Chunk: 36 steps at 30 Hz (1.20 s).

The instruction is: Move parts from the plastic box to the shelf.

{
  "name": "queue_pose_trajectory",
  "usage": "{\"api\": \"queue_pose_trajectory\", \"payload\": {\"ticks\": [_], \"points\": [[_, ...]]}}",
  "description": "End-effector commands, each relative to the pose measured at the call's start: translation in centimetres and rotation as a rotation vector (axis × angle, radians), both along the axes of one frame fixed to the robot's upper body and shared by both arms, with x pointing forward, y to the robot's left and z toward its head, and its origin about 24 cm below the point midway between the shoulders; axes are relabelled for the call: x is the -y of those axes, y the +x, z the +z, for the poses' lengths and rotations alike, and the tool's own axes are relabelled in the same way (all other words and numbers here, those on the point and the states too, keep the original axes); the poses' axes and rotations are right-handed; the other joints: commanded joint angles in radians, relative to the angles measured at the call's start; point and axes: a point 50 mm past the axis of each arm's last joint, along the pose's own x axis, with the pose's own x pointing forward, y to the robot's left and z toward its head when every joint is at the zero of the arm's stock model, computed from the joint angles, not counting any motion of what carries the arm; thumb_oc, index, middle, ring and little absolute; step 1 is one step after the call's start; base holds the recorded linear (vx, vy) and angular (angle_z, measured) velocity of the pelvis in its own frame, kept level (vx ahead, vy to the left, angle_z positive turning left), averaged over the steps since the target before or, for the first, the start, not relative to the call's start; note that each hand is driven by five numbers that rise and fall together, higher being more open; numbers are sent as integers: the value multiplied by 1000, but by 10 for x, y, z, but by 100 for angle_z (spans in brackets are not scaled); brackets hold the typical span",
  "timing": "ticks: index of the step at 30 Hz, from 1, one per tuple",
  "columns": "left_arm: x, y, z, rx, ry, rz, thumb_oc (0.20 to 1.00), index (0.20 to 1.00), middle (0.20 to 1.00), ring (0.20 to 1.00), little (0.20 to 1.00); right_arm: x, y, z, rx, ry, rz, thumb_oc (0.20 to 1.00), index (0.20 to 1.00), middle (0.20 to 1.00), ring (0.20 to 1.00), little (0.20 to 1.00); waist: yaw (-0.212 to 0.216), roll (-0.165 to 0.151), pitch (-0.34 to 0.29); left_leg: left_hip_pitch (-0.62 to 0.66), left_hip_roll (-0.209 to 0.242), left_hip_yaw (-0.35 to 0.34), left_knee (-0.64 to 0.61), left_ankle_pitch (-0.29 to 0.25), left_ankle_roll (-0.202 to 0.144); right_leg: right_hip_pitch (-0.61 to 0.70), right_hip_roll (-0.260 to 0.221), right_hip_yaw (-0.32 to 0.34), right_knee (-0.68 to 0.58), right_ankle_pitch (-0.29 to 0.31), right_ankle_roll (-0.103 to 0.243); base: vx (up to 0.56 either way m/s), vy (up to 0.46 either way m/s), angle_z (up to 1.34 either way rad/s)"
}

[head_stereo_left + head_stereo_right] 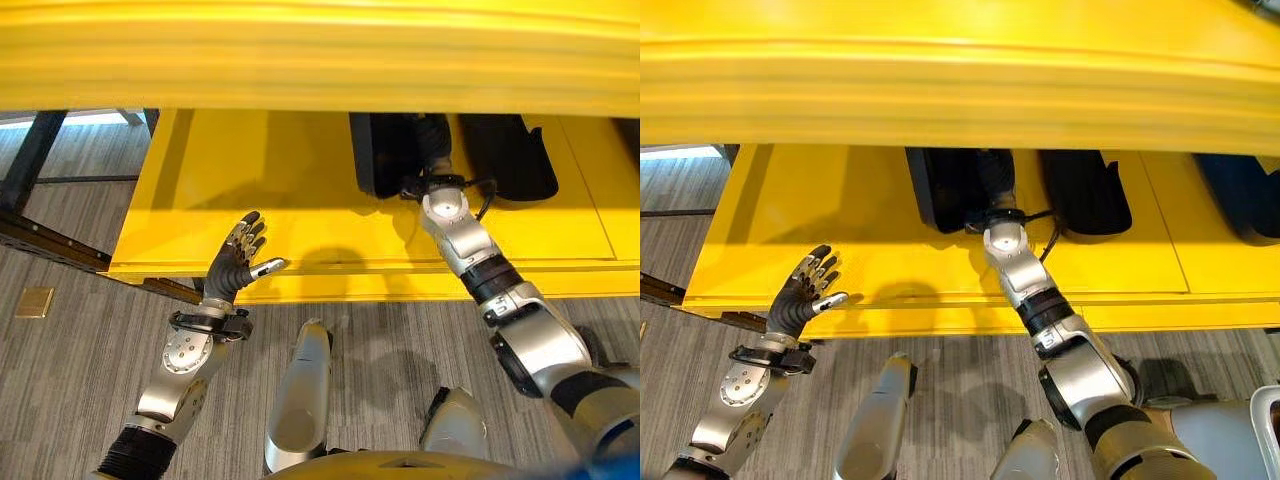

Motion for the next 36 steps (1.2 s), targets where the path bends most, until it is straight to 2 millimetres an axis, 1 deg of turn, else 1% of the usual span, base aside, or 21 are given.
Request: {"api": "queue_pose_trajectory", "payload": {"ticks": [1, 5, 9, 12, 13, 14, 15, 20, 27, 33, 34, 35, 36], "points": [[3, -5, 17, 86, -6, -61, 1000, 1000, 1000, 1000, 1000, 14, 7, 43, 121, 103, -67, 200, 200, 200, 200, 200, 35, 6, -56, -15, 10, -40, 1, 19, 20, -121, 26, 40, 127, 30, -51, -44, 5, -2], [9, -3, 20, 92, -15, -101, 1000, 1000, 1000, 1000, 1000, 25, 15, 57, 116, 91, -126, 200, 200, 200, 200, 200, 46, 18, -44, -67, -3, -43, 36, 18, 26, -167, 26, 47, 153, 26, -54, -48, 7, -1], [16, 2, 23, 106, -8, -130, 1000, 1000, 1000, 1000, 1000, 23, 20, 62, 89, 58, -141, 200, 200, 200, 200, 200, 56, 27, -34, -108, -17, -43, 63, 15, 32, -200, 18, 52, 176, 16, -59, -24, 11, 4], [18, 4, 25, 114, -7, -137, 1000, 1000, 1000, 1000, 1000, 23, 22, 61, 77, 55, -147, 200, 200, 200, 200, 200, 59, 29, -32, -129, -24, -42, 79, 12, 34, -218, 15, 54, 190, 11, -63, 15, -1, 4], [18, 4, 26, 117, -7, -136, 1000, 1000, 1000, 1000, 1000, 24, 23, 60, 69, 52, -151, 200, 200, 200, 200, 200, 60, 30, -32, -127, -25, -42, 102, -23, 32, -214, 16, 59, 206, -17, -55, -7, 13, 7], [19, 5, 27, 125, -8, -136, 1000, 1000, 1000, 1000, 1000, 25, 23, 60, 63, 54, -158, 200, 200, 200, 200, 200, 59, 32, -28, -146, -32, -42, 97, 6, 34, -233, 13, 59, 202, 6, -65, 48, 13, 10], [20, 7, 28, 130, -8, -136, 1000, 1000, 1000, 1000, 1000, 26, 25, 60, 51, 45, -167, 200, 200, 200, 200, 200, 62, 35, -26, -154, -32, -41, 120, -27, 32, -240, 13, 63, 225, -24, -60, -49, 42, 15], [26, 9, 32, 146, -10, -151, 1000, 1000, 1000, 1000, 1000, 33, 29, 59, 14, 18, -208, 200, 200, 200, 200, 200, 72, 47, -7, -217, -46, -39, 169, -35, 38, -296, 14, 74, 264, -36, -67, -27, 21, 5], [32, 11, 32, 149, -16, -156, 1000, 1000, 1000, 1000, 1000, 43, 34, 48, -58, -9, -259, 200, 200, 200, 200, 200, 76, 57, 8, -253, -48, -39, 199, -43, 43, -337, 15, 85, 300, -49, -75, -5, 7, 0], [35, 12, 31, 147, -26, -147, 1000, 1000, 1000, 1000, 1000, 42, 35, 25, -145, -19, -277, 200, 200, 200, 200, 200, 70, 59, 13, -261, -43, -35, 205, -46, 42, -348, 21, 92, 303, -50, -79, -1, 10, -2], [35, 12, 31, 147, -26, -147, 1000, 1000, 1000, 1000, 1000, 42, 35, 25, -145, -19, -277, 200, 200, 200, 200, 200, 70, 59, 13, -261, -42, -35, 205, -46, 42, -348, 21, 92, 303, -50, -79, 0, 0, 0], [35, 12, 31, 150, -27, -144, 1000, 1000, 1000, 1000, 1000, 44, 35, 17, -169, -23, -290, 200, 200, 200, 200, 200, 69, 59, 14, -260, -41, -35, 199, -44, 41, -348, 23, 90, 299, -50, -80, 0, 0, 0], [35, 12, 31, 151, -28, -143, 1000, 1000, 1000, 1000, 1000, 44, 35, 14, -176, -19, -290, 200, 200, 200, 200, 200, 69, 60, 14, -261, -41, -35, 197, -44, 41, -350, 23, 90, 300, -50, -81, 0, 0, 0]]}}
